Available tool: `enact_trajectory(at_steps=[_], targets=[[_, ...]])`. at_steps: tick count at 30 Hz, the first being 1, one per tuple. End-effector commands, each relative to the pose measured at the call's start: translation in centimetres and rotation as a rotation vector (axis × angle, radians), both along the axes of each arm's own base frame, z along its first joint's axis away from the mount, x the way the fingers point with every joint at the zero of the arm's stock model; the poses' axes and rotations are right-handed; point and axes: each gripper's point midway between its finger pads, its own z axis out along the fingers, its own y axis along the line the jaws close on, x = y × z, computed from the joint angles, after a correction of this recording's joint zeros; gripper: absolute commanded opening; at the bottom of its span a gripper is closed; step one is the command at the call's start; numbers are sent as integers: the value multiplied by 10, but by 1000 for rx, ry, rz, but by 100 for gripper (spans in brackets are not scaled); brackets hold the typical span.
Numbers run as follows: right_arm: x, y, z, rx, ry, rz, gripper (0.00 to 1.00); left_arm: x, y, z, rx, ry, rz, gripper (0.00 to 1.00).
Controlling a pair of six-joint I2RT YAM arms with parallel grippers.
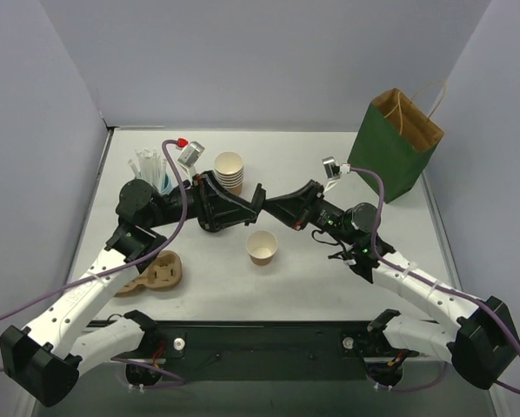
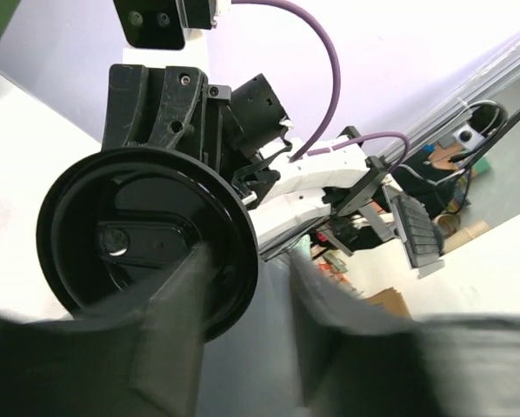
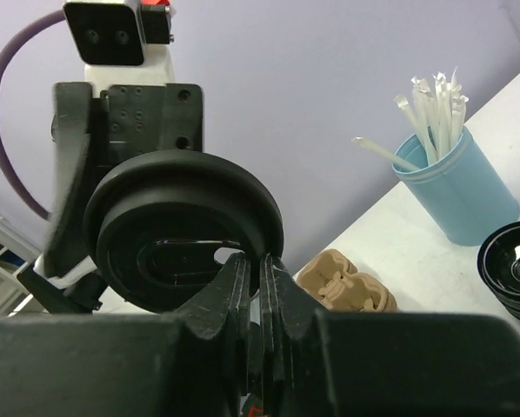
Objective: Pack the takeout coffee
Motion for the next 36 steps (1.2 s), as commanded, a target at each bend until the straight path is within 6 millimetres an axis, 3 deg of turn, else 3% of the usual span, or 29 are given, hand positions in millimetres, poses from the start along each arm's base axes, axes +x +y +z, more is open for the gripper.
enact_trajectory(at_steps=[1,2,6,7,8,9,10,13,14,16,17,18,21,22,24,30,31,36], targets=[[-4,-13,39,59,-120,-64,0,5,7,8,20,-94,84,61],[-1,-15,27,-22,-94,-93,0,10,8,-2,65,-61,116,66],[9,-31,-8,-273,-40,-203,0,31,24,-11,183,-108,297,81],[11,-37,-13,-324,-24,-233,0,37,32,-14,219,-150,359,89],[14,-49,-45,-460,74,-275,0,48,41,-21,268,-126,444,94],[17,-56,-36,-502,66,-309,0,53,49,-22,298,-166,494,96],[18,-62,-42,-557,92,-329,0,58,55,-25,326,-174,539,97],[19,-86,-68,-797,204,-372,0,78,81,-45,474,-187,694,97],[15,-94,-92,-906,278,-358,0,80,89,-58,541,-172,718,97],[17,-99,-93,-978,304,-373,0,90,103,-76,642,-180,778,97],[15,-103,-111,-1055,360,-362,0,91,108,-88,688,-167,788,97],[18,-106,-116,-1092,374,-381,0,93,114,-104,738,-165,800,97],[16,-97,-134,-1205,408,-347,0,96,125,-130,802,-168,837,97],[19,-95,-142,-1262,428,-347,0,95,128,-151,839,-150,836,97],[15,-86,-152,-1330,434,-310,0,94,136,-166,864,-136,859,97],[20,-63,-174,-1482,439,-261,0,88,147,-159,874,-160,889,97],[21,-62,-183,-1520,453,-252,0,89,153,-157,880,-160,923,97],[28,-46,-186,-1571,446,-235,0,85,186,-138,865,-176,1095,97]])
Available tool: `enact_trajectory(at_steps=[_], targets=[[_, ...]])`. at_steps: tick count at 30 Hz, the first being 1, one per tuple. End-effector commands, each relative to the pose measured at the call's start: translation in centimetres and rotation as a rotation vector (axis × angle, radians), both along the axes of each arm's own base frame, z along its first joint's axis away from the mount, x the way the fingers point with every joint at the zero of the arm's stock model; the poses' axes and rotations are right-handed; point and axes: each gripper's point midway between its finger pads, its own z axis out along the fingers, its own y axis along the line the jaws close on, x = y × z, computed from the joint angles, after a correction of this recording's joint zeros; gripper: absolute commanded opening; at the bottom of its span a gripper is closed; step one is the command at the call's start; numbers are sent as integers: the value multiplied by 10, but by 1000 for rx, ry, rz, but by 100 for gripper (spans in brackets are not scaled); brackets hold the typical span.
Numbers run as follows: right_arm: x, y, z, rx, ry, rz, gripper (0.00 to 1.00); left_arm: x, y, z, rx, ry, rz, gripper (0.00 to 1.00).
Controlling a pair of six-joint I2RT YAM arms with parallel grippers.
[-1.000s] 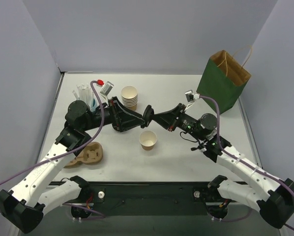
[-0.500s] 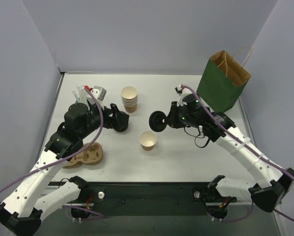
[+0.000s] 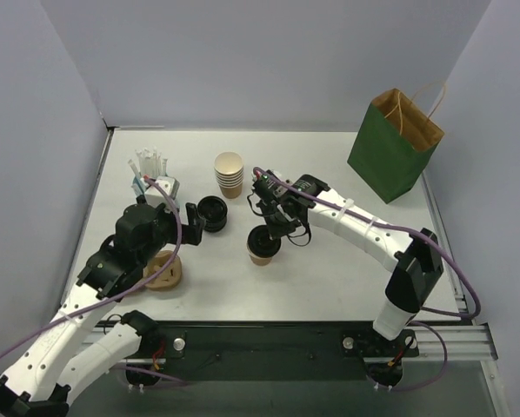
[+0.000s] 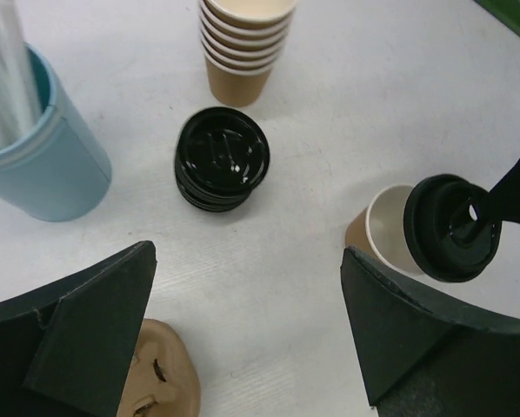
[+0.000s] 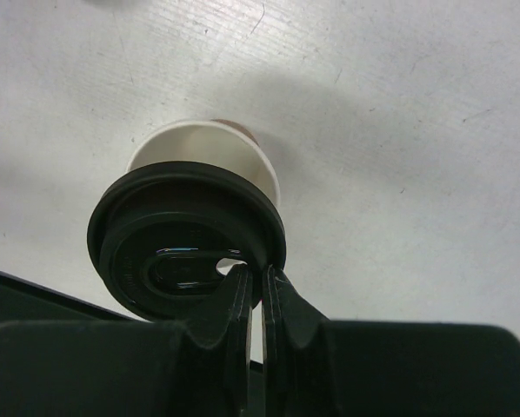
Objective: Pack the takeout coffee
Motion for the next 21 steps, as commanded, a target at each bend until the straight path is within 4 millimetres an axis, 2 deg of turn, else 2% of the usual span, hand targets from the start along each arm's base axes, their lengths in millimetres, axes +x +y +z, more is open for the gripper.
enact_trajectory(at_steps=[1,6,11,21], targets=[[1,-5,0,-106,10,9,0,2,35,29,11,-121,157,97],[5,-4,-9,-178,33,16,0,-5,47,39,-16,-178,196,97],[9,-3,-17,-215,35,18,0,-4,47,39,-17,-176,198,97],[4,-1,-30,-235,72,28,0,-4,45,36,-16,-163,191,97]])
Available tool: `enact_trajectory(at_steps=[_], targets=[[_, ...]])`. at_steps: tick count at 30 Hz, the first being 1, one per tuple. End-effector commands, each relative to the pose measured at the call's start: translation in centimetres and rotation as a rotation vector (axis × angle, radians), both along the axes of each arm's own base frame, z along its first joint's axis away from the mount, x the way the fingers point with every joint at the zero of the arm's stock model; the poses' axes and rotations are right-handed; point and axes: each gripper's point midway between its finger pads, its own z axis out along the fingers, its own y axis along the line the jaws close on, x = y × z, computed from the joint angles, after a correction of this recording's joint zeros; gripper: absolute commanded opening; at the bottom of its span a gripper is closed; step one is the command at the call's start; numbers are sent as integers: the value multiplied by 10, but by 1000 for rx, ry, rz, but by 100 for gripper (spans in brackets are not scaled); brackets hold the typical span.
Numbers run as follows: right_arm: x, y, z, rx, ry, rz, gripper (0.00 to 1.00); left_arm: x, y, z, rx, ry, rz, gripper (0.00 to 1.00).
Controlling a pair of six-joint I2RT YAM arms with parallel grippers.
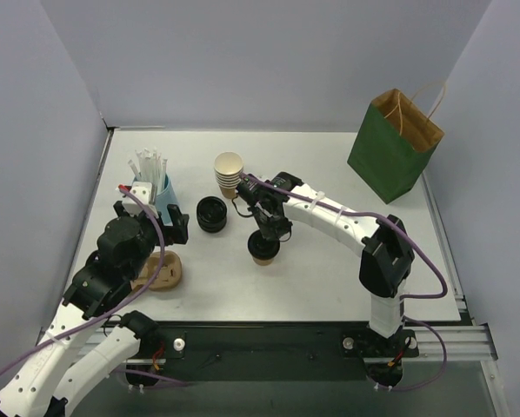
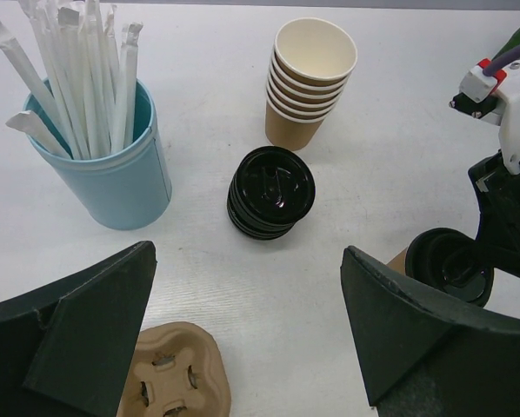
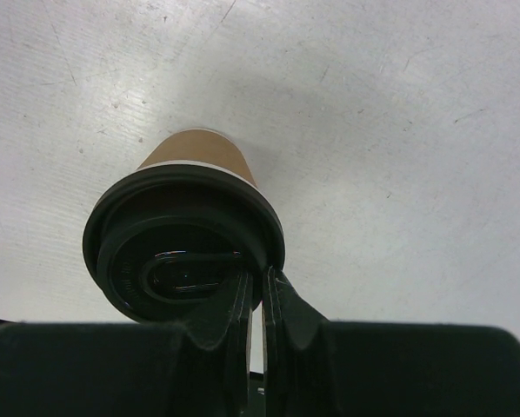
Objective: Pack the takeout coffee
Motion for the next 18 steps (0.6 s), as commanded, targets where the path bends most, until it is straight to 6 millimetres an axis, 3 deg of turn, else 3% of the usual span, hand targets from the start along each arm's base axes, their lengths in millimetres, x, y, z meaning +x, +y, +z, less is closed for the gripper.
enact_trajectory(at_steps=[1,4,6,11,15,18], targets=[[-8,-8,3,-59,18,9,0,2,3,7,-12,-25,18,97],[-7,-7,4,-57,10,-5,8,2,2,6,-15,-15,16,97],[-5,-6,10,-42,-6,-18,25,2,-3,5,-30,-7,-2,97],[1,-3,33,19,-54,-37,37,0,-19,-2,-69,38,-65,97],[2,-6,58,96,-77,-45,43,-7,-44,-5,-118,86,-188,94],[-2,0,63,197,-45,-4,53,-7,-60,-10,-160,130,-243,88]])
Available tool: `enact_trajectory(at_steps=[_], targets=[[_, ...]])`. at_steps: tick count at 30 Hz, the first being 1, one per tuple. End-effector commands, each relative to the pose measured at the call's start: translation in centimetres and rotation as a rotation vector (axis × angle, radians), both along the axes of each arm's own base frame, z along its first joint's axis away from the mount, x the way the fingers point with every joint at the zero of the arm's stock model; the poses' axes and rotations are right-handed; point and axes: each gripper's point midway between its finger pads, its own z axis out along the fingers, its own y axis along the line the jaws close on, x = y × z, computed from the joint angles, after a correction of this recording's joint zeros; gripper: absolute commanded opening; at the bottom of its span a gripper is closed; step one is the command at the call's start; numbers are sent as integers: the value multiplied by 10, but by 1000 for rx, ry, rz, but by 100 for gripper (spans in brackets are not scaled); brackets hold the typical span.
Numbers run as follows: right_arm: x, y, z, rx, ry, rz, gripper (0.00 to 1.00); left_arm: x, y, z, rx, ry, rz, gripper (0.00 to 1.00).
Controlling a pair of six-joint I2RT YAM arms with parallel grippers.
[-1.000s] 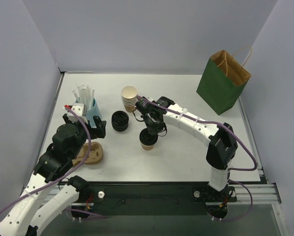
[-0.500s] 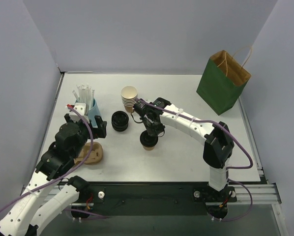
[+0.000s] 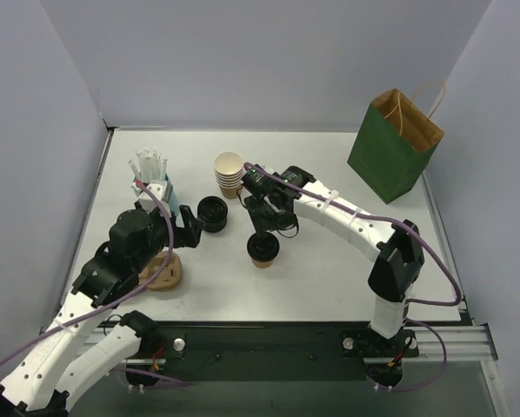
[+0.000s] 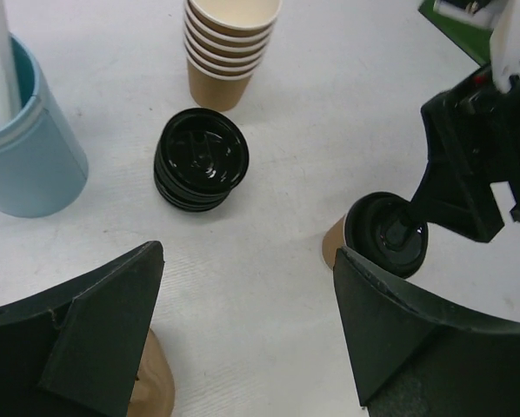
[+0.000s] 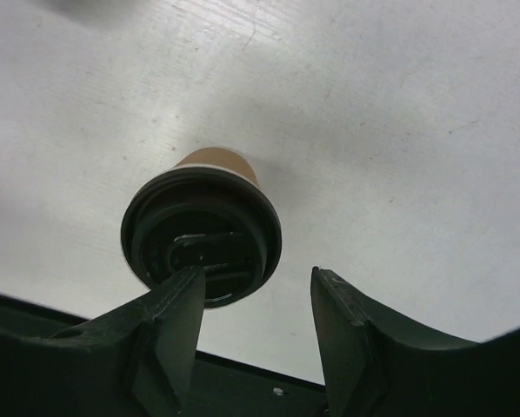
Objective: Pack the takeout coffee
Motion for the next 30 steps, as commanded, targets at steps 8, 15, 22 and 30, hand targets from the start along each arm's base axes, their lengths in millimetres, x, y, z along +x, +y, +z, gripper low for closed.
enact_trajectory(at_steps=[8,15,22,30], targets=[[-17,4,17,484,110,147,61,-5,-79,-29,-236,160,-291,83],[-7,4,7,611,155,195,66,-2,-106,-52,-331,231,-359,75],[-6,12,-4,674,219,265,71,6,-117,-78,-350,282,-364,73],[-6,12,-31,656,273,272,66,9,-122,-108,-340,336,-356,70]])
